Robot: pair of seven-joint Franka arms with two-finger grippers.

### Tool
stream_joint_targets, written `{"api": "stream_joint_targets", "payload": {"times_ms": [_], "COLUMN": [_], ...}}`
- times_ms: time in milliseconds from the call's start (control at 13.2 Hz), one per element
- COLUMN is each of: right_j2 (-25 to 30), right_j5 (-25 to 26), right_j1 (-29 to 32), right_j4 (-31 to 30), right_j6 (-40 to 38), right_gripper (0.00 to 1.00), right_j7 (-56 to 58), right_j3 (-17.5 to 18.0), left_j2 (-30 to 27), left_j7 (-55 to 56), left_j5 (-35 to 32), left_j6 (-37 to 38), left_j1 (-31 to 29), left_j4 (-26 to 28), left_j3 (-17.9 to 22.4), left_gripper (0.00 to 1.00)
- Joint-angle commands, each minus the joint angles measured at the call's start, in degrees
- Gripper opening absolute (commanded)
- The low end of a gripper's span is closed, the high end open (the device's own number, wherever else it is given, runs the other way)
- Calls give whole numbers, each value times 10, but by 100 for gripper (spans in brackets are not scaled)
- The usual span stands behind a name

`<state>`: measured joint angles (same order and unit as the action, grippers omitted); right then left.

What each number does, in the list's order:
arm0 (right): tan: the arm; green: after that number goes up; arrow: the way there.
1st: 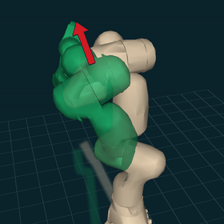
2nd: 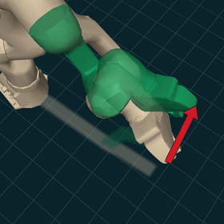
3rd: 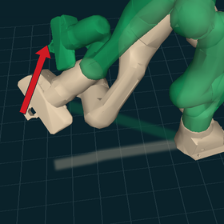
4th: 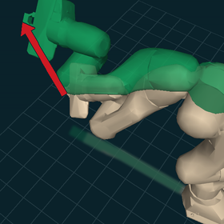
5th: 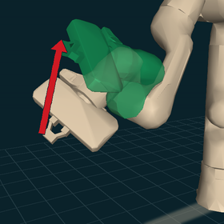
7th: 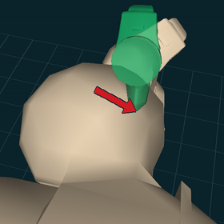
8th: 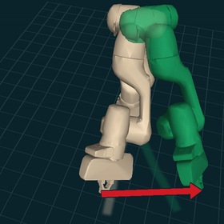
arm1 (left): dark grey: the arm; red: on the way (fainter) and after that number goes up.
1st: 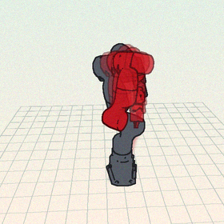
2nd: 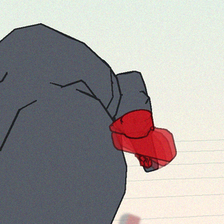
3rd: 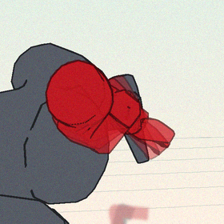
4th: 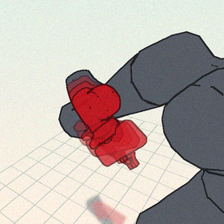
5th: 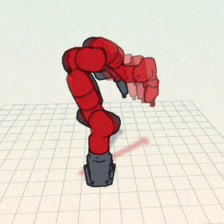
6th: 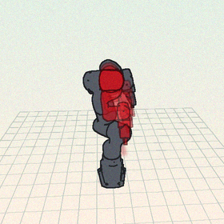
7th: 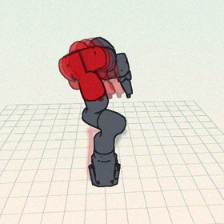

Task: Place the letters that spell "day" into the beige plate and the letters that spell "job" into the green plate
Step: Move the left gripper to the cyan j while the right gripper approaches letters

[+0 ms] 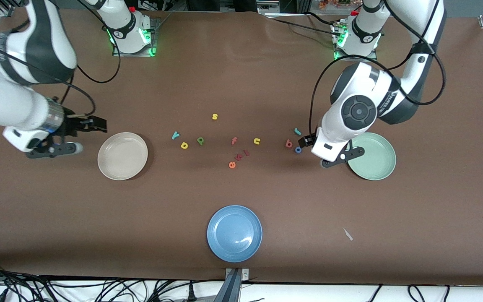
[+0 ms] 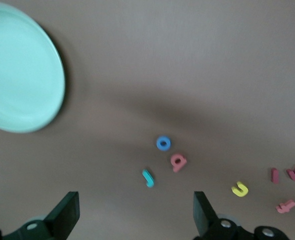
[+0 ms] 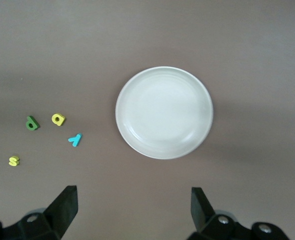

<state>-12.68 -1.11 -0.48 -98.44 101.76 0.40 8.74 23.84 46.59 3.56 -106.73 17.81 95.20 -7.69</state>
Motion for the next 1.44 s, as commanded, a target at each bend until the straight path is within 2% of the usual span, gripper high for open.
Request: {"api": "stream_joint_targets", "payload": {"times_ms": [0, 76, 227, 302, 529, 604, 680, 755, 831, 982, 1360], "right_j2": [0, -12, -33, -43, -52, -54, -55, -59, -65, -71, -80], "right_j5": [14, 18, 51, 51, 47, 45, 44, 43, 43, 44, 44], "right_j1": [1, 1, 1, 1, 1, 1, 1, 1, 1, 1, 0], "right_j4": [-47, -55, -60, -61, -97, -112, -128, -143, -155, -177, -244], "right_j6": [57, 76, 98, 109, 173, 195, 221, 243, 264, 290, 379], "right_gripper": [100, 99, 99, 99, 99, 99, 99, 99, 99, 99, 99], "right_j7": [-26, -66, -148, -181, -271, -300, -332, -360, -389, -427, -436], "right_j3": [30, 43, 74, 83, 101, 106, 109, 113, 126, 132, 137], "left_j2": [-20, -24, -36, -44, -51, -49, -47, -46, -45, -30, -8], "left_j7": [48, 66, 86, 89, 105, 119, 133, 140, 141, 141, 142], "left_j5": [38, 40, 40, 40, 40, 40, 40, 39, 39, 39, 38], "left_j6": [-90, -135, -217, -243, -320, -348, -364, -366, -366, -382, -412], "left_j1": [6, 4, 3, 6, 6, 7, 7, 8, 8, 8, 15], "left_j4": [92, 130, 207, 238, 304, 314, 320, 321, 321, 320, 317], "left_j3": [1, -15, -21, -21, -33, -33, -33, -35, -36, -36, -36], "left_gripper": [100, 99, 99, 98, 90, 88, 82, 71, 65, 65, 65]}}
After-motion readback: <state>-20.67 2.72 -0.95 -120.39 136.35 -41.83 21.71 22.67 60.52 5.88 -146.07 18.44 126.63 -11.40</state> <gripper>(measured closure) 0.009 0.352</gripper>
